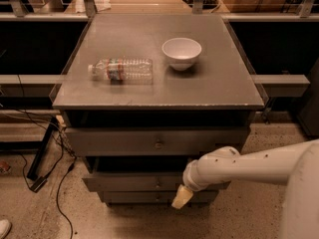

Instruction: Open middle drawer

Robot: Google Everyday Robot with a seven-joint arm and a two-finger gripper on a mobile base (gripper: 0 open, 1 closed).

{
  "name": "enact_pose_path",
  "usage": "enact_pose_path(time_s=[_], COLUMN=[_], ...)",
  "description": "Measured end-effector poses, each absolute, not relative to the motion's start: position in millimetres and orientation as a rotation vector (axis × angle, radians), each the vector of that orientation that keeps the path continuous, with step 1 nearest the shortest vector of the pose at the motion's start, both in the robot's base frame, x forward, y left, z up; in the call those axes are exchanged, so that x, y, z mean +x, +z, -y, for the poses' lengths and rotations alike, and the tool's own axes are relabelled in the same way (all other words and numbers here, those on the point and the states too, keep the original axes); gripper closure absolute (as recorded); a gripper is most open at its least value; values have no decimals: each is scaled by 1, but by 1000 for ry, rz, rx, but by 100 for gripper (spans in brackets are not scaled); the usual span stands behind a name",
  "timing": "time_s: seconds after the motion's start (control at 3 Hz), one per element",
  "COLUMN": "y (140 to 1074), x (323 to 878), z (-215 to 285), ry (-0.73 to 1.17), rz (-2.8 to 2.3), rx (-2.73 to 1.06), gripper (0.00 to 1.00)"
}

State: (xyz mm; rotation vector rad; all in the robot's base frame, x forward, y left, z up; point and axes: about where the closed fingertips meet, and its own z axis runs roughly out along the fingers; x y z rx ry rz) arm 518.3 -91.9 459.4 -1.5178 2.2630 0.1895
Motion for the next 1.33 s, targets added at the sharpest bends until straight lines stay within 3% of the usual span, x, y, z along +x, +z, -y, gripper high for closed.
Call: enact_pose_path(time_s=[0.67,1.33], y=[416,404], x=[534,492], z=[78,98], ry=[200,221], rz=[-2310,-2379], rx=[-1579,-1618], gripper=[0,0])
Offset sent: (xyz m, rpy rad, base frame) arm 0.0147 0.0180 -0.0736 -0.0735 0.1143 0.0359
